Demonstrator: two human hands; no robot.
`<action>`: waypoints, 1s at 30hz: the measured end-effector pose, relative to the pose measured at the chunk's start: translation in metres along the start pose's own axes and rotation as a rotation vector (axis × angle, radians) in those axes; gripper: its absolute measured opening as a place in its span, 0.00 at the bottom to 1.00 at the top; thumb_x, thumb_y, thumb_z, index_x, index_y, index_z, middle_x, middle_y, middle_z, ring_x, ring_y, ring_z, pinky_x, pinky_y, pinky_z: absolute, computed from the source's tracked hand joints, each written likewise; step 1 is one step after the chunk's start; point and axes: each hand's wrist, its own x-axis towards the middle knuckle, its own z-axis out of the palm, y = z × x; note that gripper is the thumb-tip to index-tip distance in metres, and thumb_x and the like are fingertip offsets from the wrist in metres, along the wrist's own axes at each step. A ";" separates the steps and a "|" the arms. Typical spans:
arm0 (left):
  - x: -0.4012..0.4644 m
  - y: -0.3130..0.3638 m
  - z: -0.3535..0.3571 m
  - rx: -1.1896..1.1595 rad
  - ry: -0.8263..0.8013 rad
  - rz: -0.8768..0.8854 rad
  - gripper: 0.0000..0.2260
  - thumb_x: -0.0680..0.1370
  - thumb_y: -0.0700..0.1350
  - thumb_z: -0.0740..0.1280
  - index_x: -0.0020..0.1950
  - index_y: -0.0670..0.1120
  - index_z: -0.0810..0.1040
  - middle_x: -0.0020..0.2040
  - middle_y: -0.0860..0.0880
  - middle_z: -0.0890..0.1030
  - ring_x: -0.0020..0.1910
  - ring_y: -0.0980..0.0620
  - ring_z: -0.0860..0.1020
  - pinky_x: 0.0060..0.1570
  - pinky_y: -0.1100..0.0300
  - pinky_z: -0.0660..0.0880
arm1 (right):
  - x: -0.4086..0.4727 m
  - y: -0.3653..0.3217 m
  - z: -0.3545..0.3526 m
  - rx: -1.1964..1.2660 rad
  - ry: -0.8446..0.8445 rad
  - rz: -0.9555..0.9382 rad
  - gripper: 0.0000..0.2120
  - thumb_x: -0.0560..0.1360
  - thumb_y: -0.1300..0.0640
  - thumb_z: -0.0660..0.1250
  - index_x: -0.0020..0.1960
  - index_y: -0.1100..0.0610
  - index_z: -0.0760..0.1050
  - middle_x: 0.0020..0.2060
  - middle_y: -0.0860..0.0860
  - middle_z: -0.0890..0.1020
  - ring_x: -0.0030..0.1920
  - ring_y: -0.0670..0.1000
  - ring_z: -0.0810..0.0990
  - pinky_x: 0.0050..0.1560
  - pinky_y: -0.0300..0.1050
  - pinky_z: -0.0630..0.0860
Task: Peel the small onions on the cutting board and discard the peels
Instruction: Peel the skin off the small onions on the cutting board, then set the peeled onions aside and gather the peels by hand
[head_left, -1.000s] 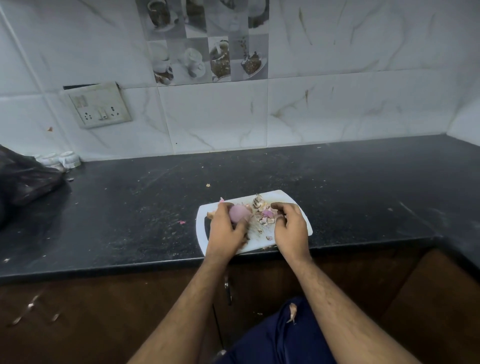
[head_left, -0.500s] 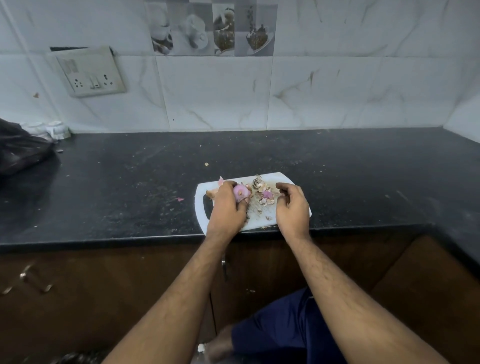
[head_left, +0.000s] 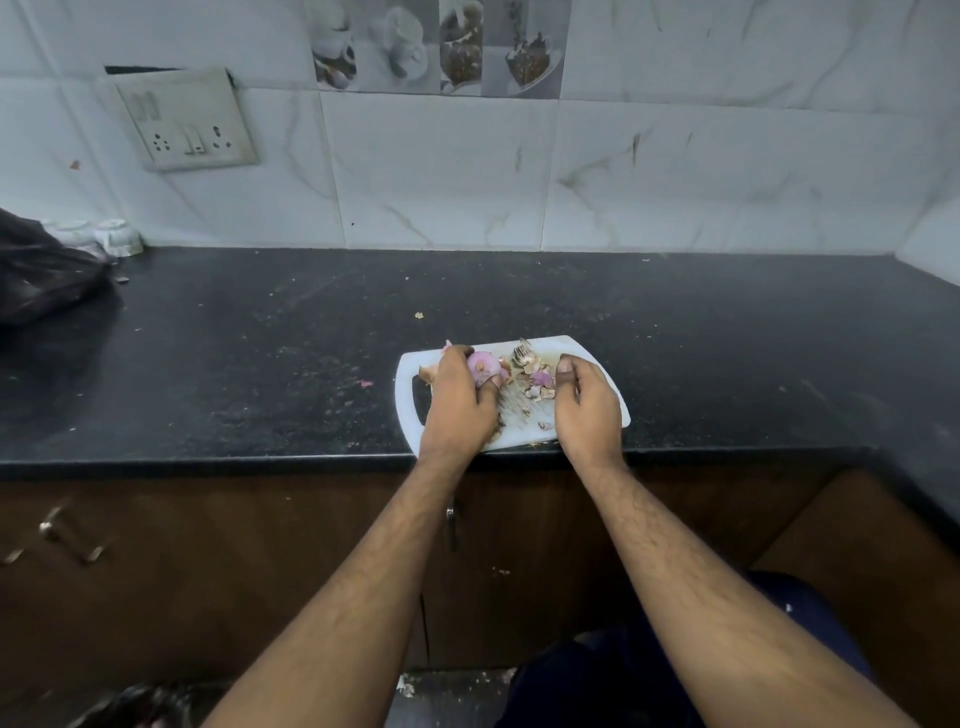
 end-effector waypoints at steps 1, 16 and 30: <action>0.000 0.001 -0.001 -0.006 0.001 -0.005 0.16 0.82 0.46 0.69 0.67 0.44 0.70 0.61 0.47 0.78 0.59 0.51 0.78 0.60 0.57 0.76 | 0.000 -0.001 0.000 0.016 -0.005 0.004 0.20 0.86 0.46 0.55 0.66 0.56 0.78 0.58 0.48 0.82 0.60 0.49 0.80 0.59 0.43 0.75; 0.006 -0.013 -0.002 -0.086 0.147 -0.063 0.17 0.82 0.44 0.70 0.69 0.49 0.70 0.60 0.56 0.79 0.58 0.58 0.80 0.55 0.68 0.76 | 0.083 0.000 0.025 0.054 -0.283 0.054 0.22 0.85 0.44 0.54 0.71 0.55 0.74 0.65 0.52 0.76 0.59 0.55 0.82 0.60 0.53 0.79; 0.005 0.012 -0.004 -0.146 0.152 -0.366 0.19 0.76 0.47 0.78 0.63 0.49 0.74 0.56 0.56 0.83 0.55 0.59 0.82 0.56 0.60 0.79 | 0.082 0.008 0.015 0.328 -0.513 -0.076 0.15 0.84 0.50 0.62 0.63 0.56 0.81 0.59 0.48 0.81 0.60 0.41 0.79 0.54 0.29 0.75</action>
